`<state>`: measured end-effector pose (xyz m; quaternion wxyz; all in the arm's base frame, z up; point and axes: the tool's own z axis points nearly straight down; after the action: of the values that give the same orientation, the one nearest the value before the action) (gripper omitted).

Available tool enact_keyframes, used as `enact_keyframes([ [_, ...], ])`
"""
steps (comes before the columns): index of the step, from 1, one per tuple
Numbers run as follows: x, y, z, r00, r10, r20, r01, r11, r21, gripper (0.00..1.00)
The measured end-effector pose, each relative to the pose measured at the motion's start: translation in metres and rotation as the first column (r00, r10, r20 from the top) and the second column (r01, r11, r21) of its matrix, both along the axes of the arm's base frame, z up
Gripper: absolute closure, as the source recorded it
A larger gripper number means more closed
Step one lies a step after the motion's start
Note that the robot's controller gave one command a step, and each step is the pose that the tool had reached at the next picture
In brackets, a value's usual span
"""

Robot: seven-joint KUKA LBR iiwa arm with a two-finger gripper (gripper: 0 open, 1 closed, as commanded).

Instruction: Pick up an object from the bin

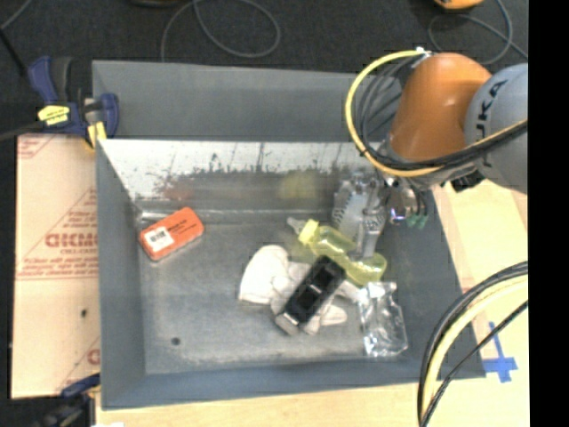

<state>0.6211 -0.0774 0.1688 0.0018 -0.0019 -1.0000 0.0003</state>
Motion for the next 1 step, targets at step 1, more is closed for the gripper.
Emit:
enact_keyframes([
  [1,0.0001,0.0001,0.0019,1.000,0.000,0.002,0.000,1.000,0.000,0.00],
])
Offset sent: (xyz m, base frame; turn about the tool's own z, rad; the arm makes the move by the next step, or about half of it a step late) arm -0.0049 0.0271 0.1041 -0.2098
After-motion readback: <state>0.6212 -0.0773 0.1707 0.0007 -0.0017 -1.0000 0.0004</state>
